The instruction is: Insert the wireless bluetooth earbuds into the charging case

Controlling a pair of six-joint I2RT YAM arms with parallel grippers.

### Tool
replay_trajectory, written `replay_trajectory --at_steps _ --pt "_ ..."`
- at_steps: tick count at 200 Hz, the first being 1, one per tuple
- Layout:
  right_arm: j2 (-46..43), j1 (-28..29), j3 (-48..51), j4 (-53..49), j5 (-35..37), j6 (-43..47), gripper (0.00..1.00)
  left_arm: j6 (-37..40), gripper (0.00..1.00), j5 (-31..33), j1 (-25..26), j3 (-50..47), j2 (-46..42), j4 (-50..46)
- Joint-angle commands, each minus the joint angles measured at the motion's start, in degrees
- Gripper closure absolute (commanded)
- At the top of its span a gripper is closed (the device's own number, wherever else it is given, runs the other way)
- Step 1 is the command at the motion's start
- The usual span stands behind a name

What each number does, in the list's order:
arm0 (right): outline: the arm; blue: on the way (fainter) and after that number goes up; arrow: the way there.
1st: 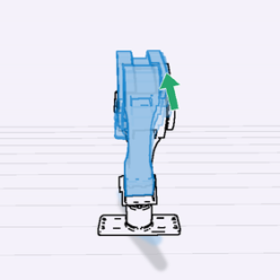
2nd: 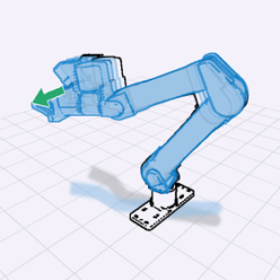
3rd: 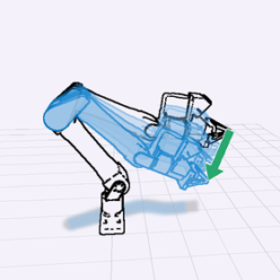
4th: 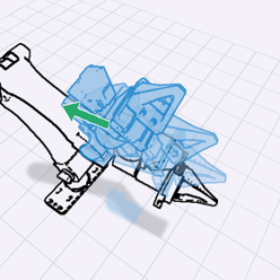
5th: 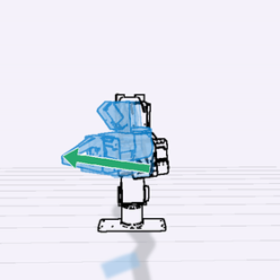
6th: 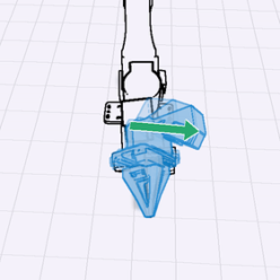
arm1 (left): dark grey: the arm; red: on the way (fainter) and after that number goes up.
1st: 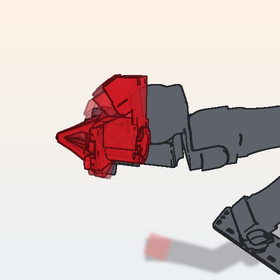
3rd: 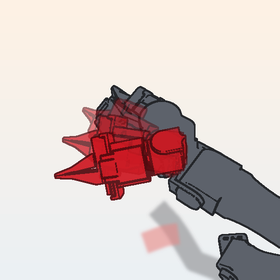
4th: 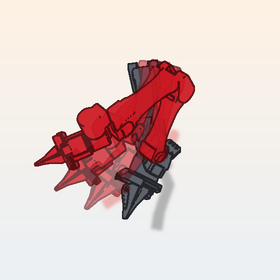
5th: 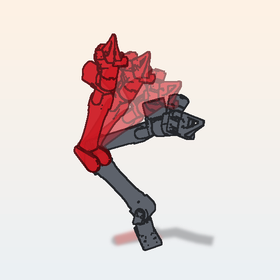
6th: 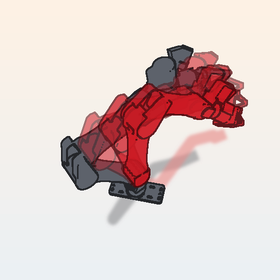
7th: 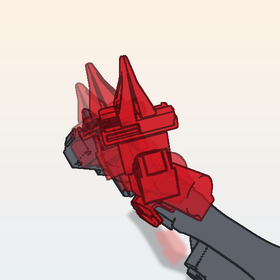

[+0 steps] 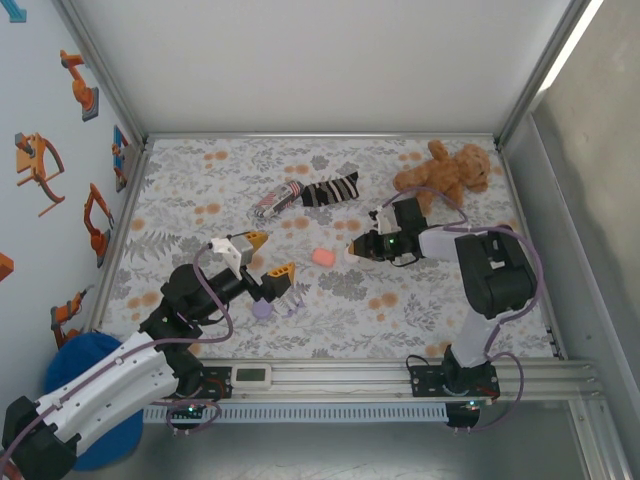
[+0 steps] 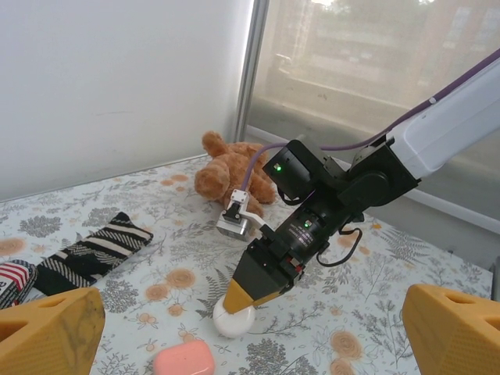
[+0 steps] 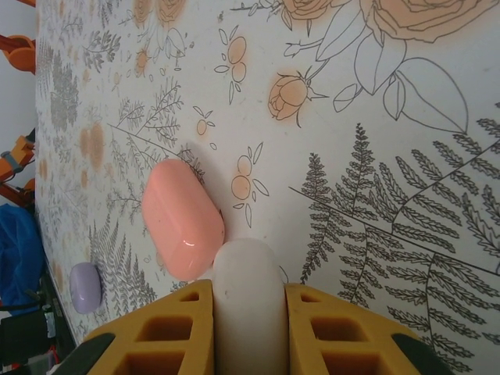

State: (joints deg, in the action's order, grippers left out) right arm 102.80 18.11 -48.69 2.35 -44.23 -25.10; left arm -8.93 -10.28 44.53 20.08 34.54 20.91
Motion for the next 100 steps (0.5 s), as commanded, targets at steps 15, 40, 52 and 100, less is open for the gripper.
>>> replay_trajectory --at_steps 15,40,52,100 --pt "1.9 -0.5 -0.4 1.8 -1.5 -0.8 0.8 -0.7 0.04 0.4 -0.1 -0.7 -0.5 -0.2" --pt "2.4 -0.5 -0.4 1.8 -1.7 -1.1 0.79 -0.6 0.04 0.7 -0.1 -0.7 -0.3 -0.2" --pt "2.5 -0.4 -0.4 1.7 -1.8 -1.2 0.77 -0.6 0.04 0.8 -0.1 -0.7 -0.1 -0.1" --pt "2.1 -0.4 -0.4 1.1 -1.2 -1.0 0.69 -0.4 0.04 0.7 -0.1 -0.2 0.8 0.4"
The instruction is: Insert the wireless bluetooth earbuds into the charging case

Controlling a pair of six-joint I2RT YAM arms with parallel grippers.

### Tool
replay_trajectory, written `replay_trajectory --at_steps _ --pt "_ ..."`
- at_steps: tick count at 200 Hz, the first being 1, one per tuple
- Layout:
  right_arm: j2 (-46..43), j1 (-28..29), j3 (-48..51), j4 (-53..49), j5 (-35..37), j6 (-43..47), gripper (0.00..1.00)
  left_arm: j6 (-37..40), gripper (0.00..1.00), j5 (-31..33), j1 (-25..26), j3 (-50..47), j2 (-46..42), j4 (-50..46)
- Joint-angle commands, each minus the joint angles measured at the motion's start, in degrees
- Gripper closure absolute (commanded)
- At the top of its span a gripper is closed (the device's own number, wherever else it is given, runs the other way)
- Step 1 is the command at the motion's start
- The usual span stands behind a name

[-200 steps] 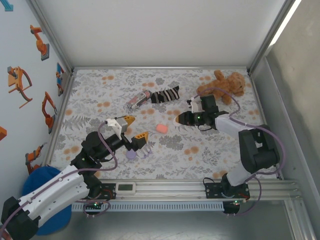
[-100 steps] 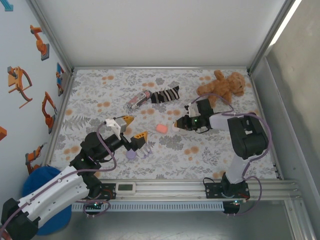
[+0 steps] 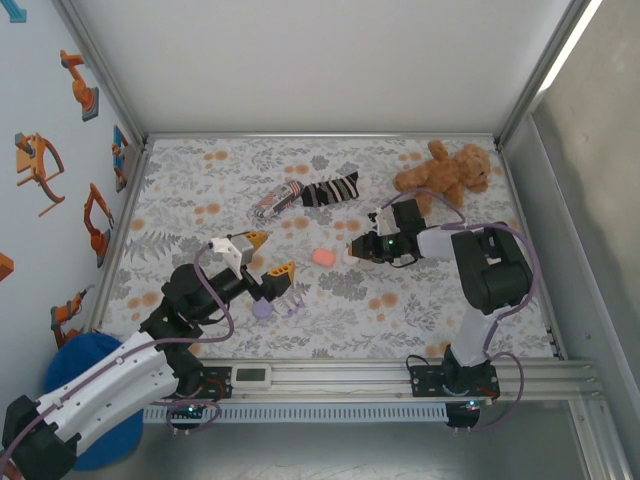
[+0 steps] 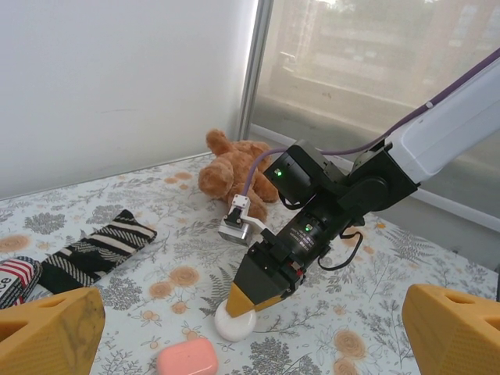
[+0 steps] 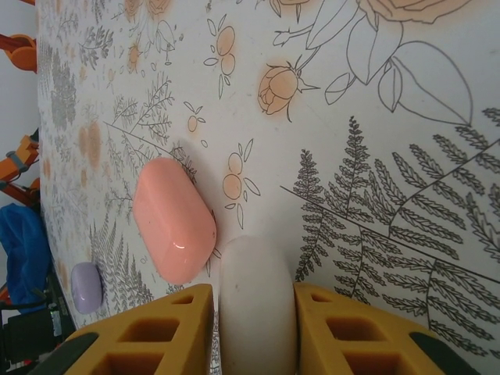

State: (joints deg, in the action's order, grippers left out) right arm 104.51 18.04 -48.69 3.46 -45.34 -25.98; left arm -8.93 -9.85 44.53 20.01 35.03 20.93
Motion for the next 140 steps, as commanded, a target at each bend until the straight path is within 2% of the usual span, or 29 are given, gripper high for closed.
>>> replay_trajectory --at_steps 1,52,90,140 --pt "0.4 -0.4 -0.4 0.0 0.0 -0.1 0.68 -0.4 0.04 0.3 -0.1 -0.2 0.3 0.4" --pt "-1.4 -1.7 1.0 1.0 0.4 -0.4 0.62 -0.3 0.04 0.7 -0.1 -0.4 0.3 0.5" --pt "-4.4 -2.7 2.0 -0.8 0.9 0.5 0.61 0.0 0.04 2.3 -0.1 -0.5 -0.1 0.0" --pt "-11.4 -2.7 3.5 -4.2 3.5 2.3 0.59 0.0 0.04 4.7 -0.1 -0.1 0.6 -1.0"
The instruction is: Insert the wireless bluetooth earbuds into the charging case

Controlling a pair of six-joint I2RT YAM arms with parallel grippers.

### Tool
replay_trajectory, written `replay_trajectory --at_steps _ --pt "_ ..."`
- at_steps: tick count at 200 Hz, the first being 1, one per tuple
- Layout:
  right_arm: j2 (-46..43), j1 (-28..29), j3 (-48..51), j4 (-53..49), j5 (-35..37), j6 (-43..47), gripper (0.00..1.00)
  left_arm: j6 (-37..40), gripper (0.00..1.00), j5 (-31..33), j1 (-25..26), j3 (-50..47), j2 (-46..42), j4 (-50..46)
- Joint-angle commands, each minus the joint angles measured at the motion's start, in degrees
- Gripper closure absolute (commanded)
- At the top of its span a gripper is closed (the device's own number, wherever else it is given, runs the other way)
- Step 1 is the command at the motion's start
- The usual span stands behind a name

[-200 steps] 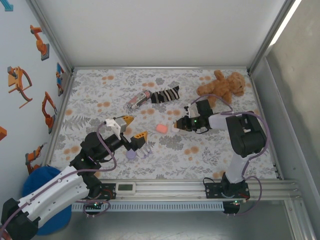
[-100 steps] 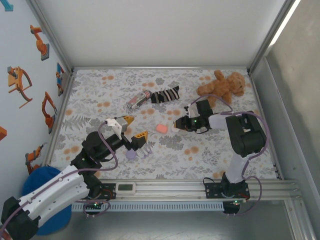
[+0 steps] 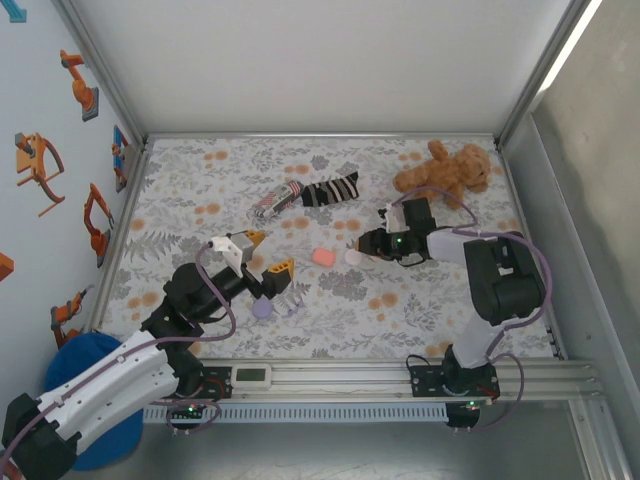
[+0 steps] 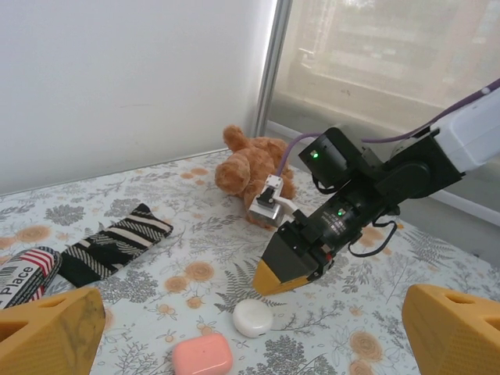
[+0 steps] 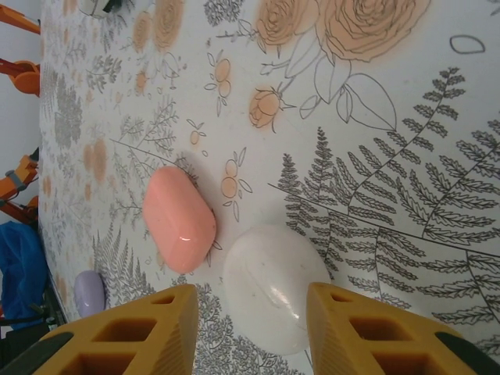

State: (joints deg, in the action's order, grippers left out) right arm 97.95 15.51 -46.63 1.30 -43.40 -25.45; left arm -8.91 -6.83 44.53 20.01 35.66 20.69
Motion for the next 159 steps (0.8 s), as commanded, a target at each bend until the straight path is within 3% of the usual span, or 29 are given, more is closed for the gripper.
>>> replay_trajectory --at_steps 1,46,81,116,159 --pt "-5.0 -0.2 1.6 -2.1 1.6 1.8 0.59 -0.1 0.04 1.6 -0.1 -0.1 0.0 -0.8" --pt "-15.9 0.7 4.8 -3.2 3.3 3.5 0.52 -1.7 0.04 7.9 -0.3 1.3 1.2 -4.2" --pt "-23.5 5.2 7.5 -3.4 7.5 4.1 0.44 -4.0 0.04 13.3 -1.8 3.3 3.5 -8.8" --pt "-27.4 15.5 6.7 -7.2 17.0 4.3 0.35 -9.1 0.04 10.6 -7.5 4.7 5.1 -12.2" --pt "-24.6 28.5 1.5 -11.0 27.0 3.8 0.32 -13.0 0.04 6.2 -15.5 4.6 3.9 -15.5"
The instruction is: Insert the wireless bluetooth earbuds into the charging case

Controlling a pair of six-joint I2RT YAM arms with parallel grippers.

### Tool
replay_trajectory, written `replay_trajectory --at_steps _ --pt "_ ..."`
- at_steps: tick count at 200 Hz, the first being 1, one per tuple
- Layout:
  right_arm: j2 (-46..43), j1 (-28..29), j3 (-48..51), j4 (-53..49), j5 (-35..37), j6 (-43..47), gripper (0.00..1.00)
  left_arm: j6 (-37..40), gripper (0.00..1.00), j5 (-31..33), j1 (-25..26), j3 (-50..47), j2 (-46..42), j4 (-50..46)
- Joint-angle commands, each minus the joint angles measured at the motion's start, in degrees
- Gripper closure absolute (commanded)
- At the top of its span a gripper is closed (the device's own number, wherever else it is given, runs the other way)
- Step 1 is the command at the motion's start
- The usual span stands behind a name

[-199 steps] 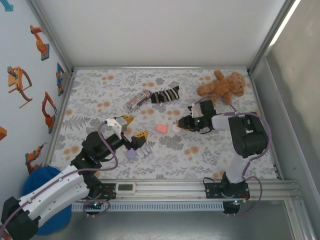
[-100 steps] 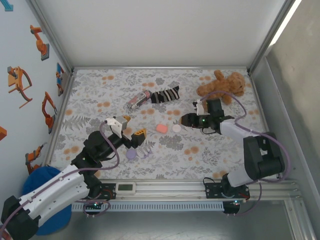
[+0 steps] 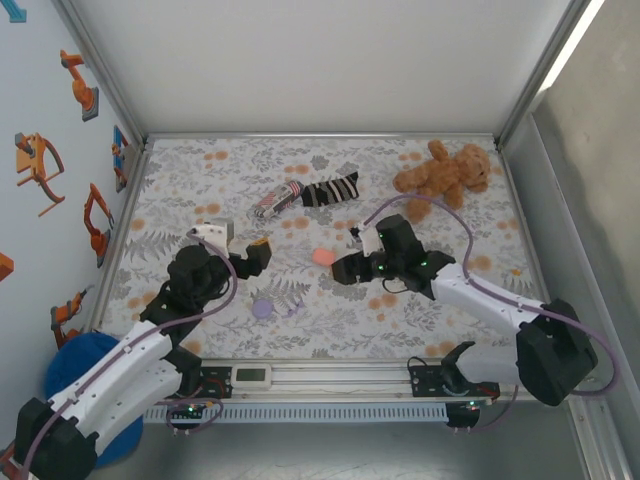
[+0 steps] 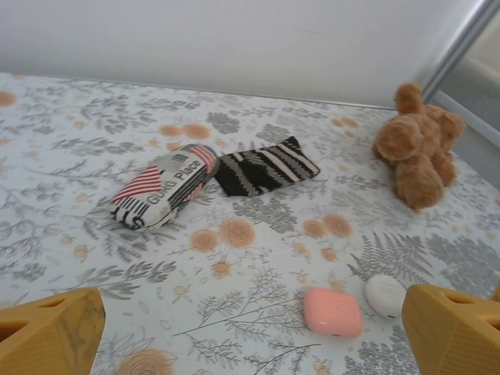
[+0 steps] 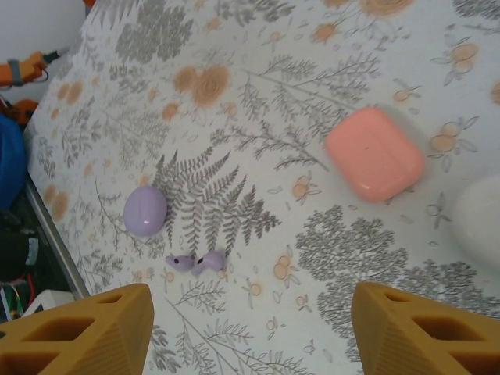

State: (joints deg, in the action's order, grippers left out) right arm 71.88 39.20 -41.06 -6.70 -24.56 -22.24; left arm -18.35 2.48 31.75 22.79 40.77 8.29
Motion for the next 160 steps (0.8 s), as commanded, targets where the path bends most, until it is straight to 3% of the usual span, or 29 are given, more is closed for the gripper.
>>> replay_trajectory --at_steps 1,82,118,160 --pt "1.6 5.1 -4.1 -3.1 8.3 0.6 0.32 -3.5 0.04 -3.2 -2.8 1.9 -1.3 -3.3" --pt "20.8 23.6 -21.3 -9.4 19.0 0.3 0.31 -6.3 0.04 -7.3 -15.6 2.9 -7.9 -15.4" --pt "28.3 27.7 -27.4 -11.7 21.2 -1.0 0.31 -6.0 0.04 -4.0 -19.2 4.0 -8.3 -21.4" --pt "35.2 30.6 -33.0 -14.4 23.4 -0.8 0.32 -6.5 0.04 -3.6 -20.3 3.3 -8.9 -21.7"
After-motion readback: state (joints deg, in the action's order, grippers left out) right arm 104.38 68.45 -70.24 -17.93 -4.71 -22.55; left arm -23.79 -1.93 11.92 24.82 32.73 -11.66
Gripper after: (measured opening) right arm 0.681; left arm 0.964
